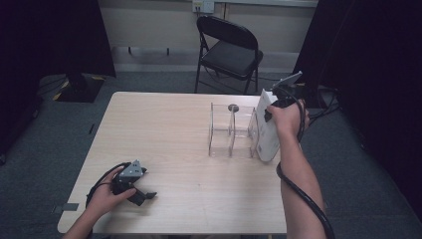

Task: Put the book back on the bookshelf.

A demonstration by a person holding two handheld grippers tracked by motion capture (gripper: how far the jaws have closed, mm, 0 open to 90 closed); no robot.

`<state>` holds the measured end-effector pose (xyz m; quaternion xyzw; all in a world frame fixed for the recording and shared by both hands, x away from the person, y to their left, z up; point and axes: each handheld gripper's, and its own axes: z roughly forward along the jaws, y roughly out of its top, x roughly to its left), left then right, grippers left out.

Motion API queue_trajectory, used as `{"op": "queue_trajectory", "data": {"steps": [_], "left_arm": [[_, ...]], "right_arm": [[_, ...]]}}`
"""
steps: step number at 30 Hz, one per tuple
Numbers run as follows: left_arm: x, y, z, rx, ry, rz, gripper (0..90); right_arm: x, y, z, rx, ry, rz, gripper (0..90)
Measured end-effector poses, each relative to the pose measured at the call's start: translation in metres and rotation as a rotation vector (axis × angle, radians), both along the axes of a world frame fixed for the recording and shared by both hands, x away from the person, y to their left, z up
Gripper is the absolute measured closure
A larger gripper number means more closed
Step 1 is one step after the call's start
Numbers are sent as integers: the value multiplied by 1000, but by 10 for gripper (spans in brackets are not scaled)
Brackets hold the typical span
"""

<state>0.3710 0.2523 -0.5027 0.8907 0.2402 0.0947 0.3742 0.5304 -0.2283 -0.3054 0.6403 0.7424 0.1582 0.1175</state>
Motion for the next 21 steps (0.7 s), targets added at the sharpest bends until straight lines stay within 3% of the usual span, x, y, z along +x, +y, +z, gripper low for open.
{"op": "queue_trajectory", "data": {"steps": [21], "left_arm": [[0, 0, 0, 1, 0, -5, 0]], "right_arm": [[-1, -2, -7, -9, -15, 16, 511]]}}
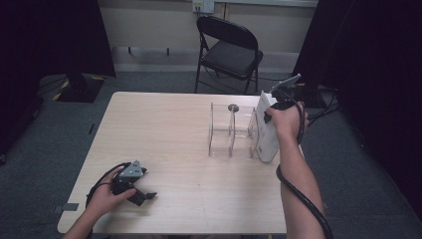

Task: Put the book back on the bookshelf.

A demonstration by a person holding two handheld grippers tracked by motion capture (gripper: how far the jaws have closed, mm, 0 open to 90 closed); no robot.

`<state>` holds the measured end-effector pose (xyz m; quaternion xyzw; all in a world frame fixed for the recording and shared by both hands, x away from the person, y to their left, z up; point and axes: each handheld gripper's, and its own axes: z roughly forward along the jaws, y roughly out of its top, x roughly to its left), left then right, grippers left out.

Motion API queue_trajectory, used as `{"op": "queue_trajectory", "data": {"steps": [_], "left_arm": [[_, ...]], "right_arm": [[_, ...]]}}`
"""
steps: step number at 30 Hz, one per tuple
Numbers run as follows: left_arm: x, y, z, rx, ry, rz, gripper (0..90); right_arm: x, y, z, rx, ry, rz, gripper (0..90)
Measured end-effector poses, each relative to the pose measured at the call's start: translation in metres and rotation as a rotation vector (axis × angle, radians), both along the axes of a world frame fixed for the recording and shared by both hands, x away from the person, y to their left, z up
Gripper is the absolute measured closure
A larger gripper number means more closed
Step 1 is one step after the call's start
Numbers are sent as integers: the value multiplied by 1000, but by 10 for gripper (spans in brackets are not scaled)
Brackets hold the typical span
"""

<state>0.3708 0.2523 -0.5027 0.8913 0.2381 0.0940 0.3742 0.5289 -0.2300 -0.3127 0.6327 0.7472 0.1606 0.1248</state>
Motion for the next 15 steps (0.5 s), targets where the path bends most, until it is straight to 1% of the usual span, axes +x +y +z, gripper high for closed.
{"op": "queue_trajectory", "data": {"steps": [2, 4, 6, 15], "left_arm": [[0, 0, 0, 1, 0, 0, 0], [0, 0, 0, 1, 0, 0, 0], [0, 0, 0, 1, 0, 1, 0], [-1, 0, 0, 6, -1, 4, 0]], "right_arm": [[-1, -1, 0, -1, 4, 3, 505], [-1, -1, 2, -9, 0, 26, 493], [-2, -2, 4, -5, -5, 23, 481], [-9, -3, 10, 3, 25, 33, 437]]}}
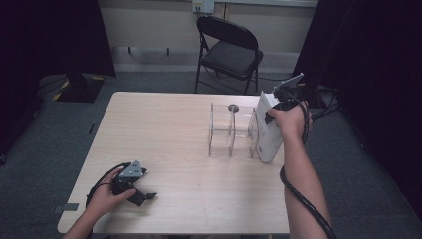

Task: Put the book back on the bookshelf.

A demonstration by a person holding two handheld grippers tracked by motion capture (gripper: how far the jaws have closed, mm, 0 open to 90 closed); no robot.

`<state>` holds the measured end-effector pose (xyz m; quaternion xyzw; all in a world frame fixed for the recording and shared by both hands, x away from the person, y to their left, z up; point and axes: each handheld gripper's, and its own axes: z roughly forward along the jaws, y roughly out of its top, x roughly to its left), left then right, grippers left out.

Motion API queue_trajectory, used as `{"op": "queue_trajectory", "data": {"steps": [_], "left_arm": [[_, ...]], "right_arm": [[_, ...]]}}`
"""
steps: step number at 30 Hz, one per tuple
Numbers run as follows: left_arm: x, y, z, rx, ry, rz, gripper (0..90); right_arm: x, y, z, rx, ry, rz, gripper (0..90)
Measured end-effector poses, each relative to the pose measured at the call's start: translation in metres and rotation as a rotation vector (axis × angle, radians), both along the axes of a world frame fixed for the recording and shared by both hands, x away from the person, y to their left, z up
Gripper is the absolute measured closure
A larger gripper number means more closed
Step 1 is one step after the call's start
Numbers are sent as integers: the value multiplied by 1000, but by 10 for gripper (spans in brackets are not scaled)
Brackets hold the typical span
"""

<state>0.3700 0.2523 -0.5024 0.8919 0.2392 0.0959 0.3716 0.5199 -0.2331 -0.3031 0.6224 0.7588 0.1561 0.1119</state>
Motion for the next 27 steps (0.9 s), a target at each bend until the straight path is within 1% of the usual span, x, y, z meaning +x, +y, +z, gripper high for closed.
{"op": "queue_trajectory", "data": {"steps": [11, 14, 17, 27], "left_arm": [[0, 0, 0, 1, 0, 1, 0], [0, 0, 0, 0, 0, 0, 0], [0, 0, 0, 1, 0, 1, 0], [0, 0, 0, 1, 0, 2, 0]], "right_arm": [[-5, -1, -1, 13, 6, -4, 404], [-7, -2, -1, 14, -2, -6, 402], [-8, -2, 0, 29, -4, -15, 402], [-12, -3, -2, 30, -4, -15, 372]]}}
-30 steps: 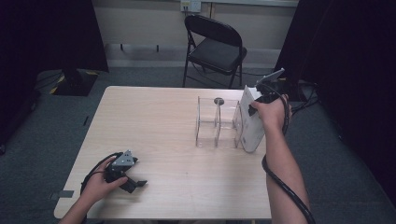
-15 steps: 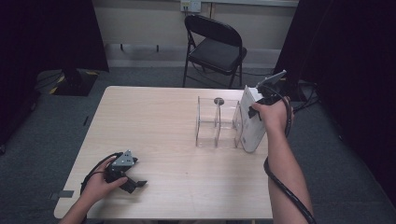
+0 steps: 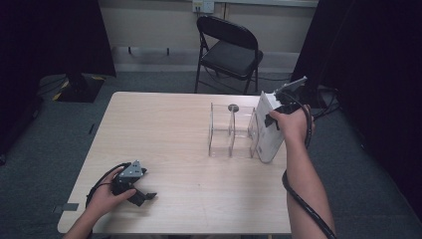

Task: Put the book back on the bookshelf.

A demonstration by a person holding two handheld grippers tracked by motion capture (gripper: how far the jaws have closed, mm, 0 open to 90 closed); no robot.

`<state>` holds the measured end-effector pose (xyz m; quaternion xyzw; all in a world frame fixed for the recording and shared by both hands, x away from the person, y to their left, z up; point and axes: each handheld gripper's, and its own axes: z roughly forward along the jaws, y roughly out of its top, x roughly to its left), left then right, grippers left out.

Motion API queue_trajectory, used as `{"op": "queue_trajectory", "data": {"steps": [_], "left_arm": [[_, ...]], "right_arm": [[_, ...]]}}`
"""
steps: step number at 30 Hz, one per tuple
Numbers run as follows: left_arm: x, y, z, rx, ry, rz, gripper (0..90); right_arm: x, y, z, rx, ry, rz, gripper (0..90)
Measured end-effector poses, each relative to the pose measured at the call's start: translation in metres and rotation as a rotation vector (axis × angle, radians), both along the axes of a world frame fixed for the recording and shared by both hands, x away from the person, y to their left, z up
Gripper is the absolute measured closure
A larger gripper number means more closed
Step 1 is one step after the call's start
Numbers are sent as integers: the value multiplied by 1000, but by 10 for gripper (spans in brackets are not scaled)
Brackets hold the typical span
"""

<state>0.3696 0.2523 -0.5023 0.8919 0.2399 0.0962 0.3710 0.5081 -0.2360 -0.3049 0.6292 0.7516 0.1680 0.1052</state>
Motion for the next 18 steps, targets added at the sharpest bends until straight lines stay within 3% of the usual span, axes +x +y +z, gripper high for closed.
{"op": "queue_trajectory", "data": {"steps": [18], "left_arm": [[0, 0, 0, -3, 2, -3, 0]], "right_arm": [[-5, -1, -2, 22, -1, -6, 316]]}}
